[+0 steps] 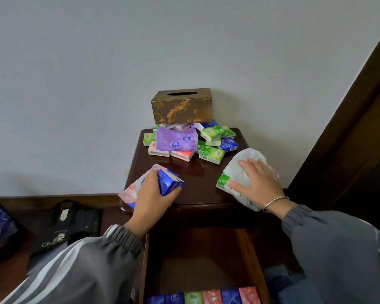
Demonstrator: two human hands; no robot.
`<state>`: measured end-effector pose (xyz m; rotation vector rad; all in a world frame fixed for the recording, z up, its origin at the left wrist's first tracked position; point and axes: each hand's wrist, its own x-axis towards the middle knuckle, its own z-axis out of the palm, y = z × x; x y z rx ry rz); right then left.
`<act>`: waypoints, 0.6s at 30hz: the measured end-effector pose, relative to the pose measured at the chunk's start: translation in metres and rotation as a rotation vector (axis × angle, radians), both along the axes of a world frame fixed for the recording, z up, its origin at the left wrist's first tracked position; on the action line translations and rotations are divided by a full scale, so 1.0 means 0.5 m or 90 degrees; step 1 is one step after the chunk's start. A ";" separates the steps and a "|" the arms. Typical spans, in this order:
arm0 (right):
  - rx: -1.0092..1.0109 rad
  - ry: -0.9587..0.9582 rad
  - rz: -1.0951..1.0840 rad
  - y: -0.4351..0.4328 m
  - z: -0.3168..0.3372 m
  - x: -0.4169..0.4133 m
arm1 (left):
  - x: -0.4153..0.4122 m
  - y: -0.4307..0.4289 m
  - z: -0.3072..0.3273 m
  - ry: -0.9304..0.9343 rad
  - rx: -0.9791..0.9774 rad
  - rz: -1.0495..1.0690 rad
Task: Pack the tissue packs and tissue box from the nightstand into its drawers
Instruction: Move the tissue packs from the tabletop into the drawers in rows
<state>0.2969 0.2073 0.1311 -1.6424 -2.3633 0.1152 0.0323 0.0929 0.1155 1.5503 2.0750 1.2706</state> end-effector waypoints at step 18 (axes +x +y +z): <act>0.089 0.155 -0.062 -0.052 0.030 0.062 | -0.044 0.001 -0.001 -0.258 -0.043 0.008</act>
